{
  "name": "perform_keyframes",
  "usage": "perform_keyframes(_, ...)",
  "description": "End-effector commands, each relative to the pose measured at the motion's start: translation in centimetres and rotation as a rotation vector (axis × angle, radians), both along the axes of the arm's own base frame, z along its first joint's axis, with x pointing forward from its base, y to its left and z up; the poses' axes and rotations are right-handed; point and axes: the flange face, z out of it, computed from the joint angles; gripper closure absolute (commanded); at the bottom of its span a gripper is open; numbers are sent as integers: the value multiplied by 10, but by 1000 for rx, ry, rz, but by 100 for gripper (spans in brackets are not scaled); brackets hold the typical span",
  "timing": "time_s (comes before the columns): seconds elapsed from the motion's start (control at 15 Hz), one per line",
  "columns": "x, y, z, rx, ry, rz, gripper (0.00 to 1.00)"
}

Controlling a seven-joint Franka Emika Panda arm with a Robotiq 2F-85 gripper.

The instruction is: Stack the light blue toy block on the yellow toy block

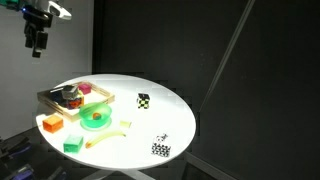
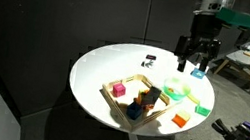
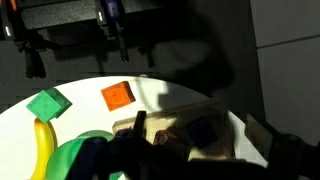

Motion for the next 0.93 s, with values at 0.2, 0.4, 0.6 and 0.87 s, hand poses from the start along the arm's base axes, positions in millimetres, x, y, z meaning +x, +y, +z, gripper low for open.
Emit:
perform_keyframes(0.2, 18, -8, 7, -29, -87, -9, 0)
perform_keyframes(0.4, 27, -12, 9, -49, -149, -1, 0)
perform_keyframes(0.6, 36, -15, 10, -84, -220, 15, 0)
perform_keyframes(0.87, 49, -19, 2, -125, -301, 61, 0)
